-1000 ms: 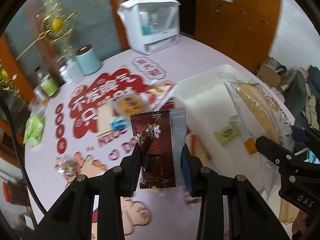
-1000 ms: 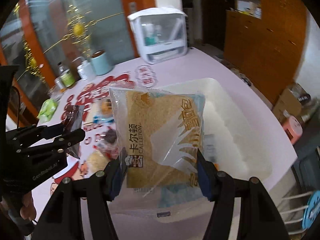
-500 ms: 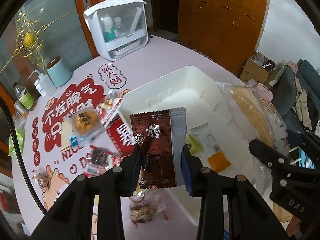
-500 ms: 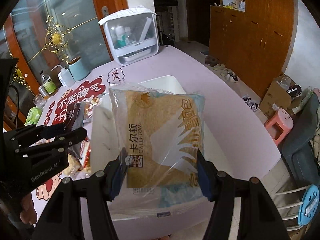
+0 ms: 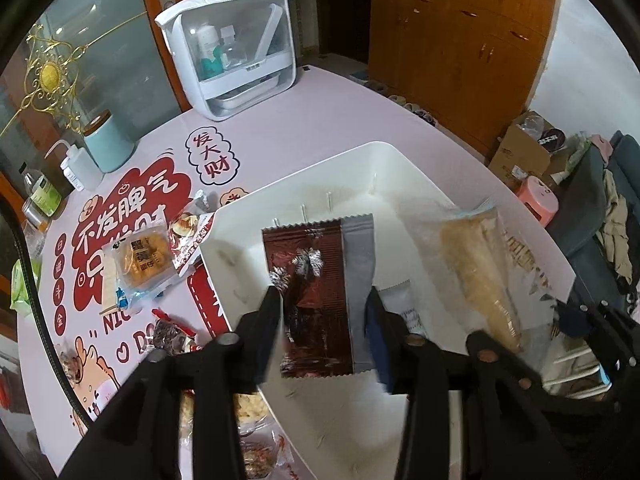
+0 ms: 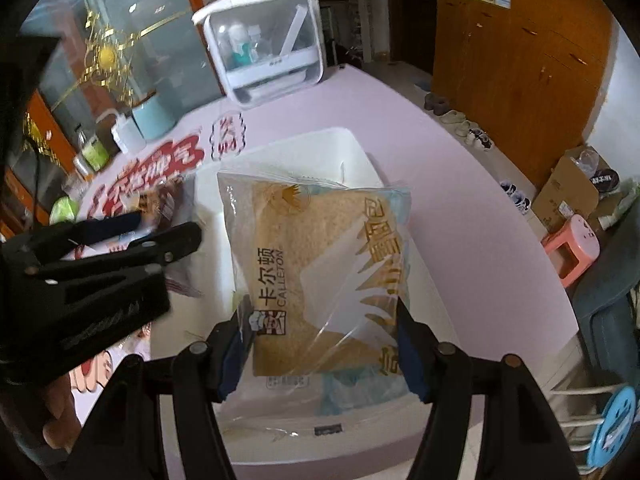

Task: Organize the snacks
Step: 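Carry both packets over the white tray and release them inside, then move both grippers back over the remaining snacks on the table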

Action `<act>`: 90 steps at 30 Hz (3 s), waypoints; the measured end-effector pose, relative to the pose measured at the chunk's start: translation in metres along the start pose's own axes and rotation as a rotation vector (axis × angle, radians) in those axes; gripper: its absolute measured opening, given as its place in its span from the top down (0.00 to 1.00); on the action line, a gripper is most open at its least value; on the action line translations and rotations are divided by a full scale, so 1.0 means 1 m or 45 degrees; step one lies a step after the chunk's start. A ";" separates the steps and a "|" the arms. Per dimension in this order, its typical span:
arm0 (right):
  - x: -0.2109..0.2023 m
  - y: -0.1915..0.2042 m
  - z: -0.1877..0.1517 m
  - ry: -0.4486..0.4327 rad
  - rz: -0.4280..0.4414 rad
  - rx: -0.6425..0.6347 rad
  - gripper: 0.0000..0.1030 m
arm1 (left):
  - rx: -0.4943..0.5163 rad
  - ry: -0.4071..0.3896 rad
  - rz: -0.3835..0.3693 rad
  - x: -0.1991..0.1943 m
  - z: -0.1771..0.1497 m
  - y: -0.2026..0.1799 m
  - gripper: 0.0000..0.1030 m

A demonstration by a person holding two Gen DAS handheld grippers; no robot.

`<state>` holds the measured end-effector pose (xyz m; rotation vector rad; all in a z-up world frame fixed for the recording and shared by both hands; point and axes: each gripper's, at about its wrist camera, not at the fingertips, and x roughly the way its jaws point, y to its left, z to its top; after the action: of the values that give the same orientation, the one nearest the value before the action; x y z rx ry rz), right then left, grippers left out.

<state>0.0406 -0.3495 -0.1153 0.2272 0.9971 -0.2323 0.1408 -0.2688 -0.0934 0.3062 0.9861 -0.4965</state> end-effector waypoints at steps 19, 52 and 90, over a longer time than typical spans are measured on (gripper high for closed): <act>0.009 0.027 -0.007 -0.012 -0.006 -0.153 0.05 | -0.084 0.035 -0.030 0.003 -0.015 0.025 0.05; -0.049 0.096 -0.026 -0.116 -0.002 0.061 0.06 | 0.026 -0.083 0.039 -0.107 -0.075 0.110 0.05; 0.067 0.323 -0.032 0.069 0.056 -0.533 0.11 | -0.671 0.110 0.237 -0.061 -0.183 0.450 0.05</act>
<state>0.1457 -0.0382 -0.1627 -0.1271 1.0692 0.0258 0.2208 0.2135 -0.1255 -0.0561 1.1214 -0.0437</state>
